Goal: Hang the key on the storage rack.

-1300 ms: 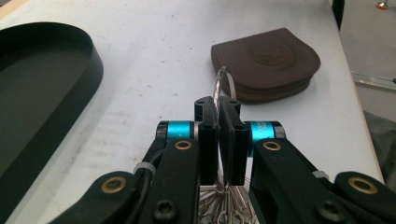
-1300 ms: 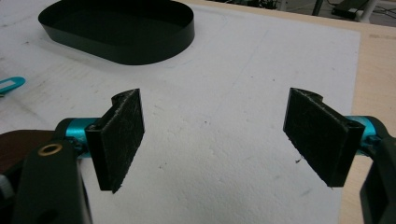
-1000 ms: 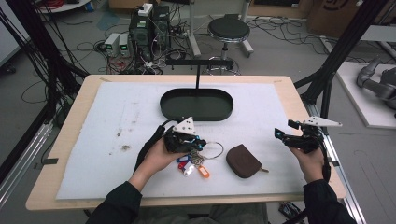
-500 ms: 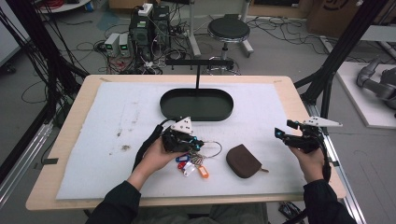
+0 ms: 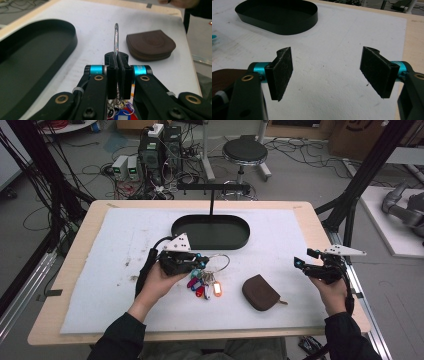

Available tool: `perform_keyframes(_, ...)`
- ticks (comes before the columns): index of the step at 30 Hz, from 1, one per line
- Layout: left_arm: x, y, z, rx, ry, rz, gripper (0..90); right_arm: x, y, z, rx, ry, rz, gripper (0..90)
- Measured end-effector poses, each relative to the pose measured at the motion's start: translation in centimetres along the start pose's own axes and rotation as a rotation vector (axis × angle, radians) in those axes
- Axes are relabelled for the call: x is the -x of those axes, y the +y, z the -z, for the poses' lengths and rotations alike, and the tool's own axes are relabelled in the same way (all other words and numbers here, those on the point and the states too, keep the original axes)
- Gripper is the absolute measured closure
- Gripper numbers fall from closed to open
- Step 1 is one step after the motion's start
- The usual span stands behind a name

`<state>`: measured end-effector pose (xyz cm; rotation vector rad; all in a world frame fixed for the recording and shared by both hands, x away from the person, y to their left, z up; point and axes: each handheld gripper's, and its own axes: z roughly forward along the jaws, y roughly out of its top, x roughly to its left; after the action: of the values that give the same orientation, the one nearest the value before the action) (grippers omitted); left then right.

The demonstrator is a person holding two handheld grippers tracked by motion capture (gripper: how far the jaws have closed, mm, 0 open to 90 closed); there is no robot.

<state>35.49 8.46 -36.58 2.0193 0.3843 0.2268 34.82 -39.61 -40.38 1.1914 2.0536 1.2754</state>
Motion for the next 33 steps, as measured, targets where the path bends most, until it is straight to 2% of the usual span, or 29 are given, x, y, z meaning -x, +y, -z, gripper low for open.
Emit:
perform_keyframes(1,0.0,0.4,0.5,0.017,0.016,-0.009,86.8,0.0,0.0,0.0,0.000,-0.001,0.003,27.0)
perform_keyframes(6,-0.2,1.1,1.5,0.043,0.038,-0.018,86.8,0.0,0.0,0.0,-0.001,-0.001,0.002,27.1)
perform_keyframes(7,-0.3,1.4,1.9,0.063,0.045,-0.012,86.8,0.0,0.0,0.0,0.000,-0.001,0.003,27.2)
perform_keyframes(15,-0.8,2.1,3.1,0.096,0.079,-0.006,86.8,0.0,0.0,0.0,0.000,-0.005,0.004,27.2)
perform_keyframes(18,-1.4,2.5,3.7,0.110,0.092,0.008,86.8,-0.1,0.0,-0.1,-0.005,-0.005,0.002,27.3)
perform_keyframes(22,-2.4,3.2,4.7,0.156,0.116,0.030,86.8,-0.2,0.0,-0.2,-0.007,-0.004,0.000,27.3)
perform_keyframes(30,-4.2,4.2,5.8,0.205,0.162,0.053,86.8,-0.1,0.0,-0.2,-0.008,-0.004,0.004,27.3)
perform_keyframes(33,-5.0,4.6,6.0,0.208,0.187,0.060,86.8,-0.1,0.0,-0.2,-0.008,-0.006,0.003,27.3)
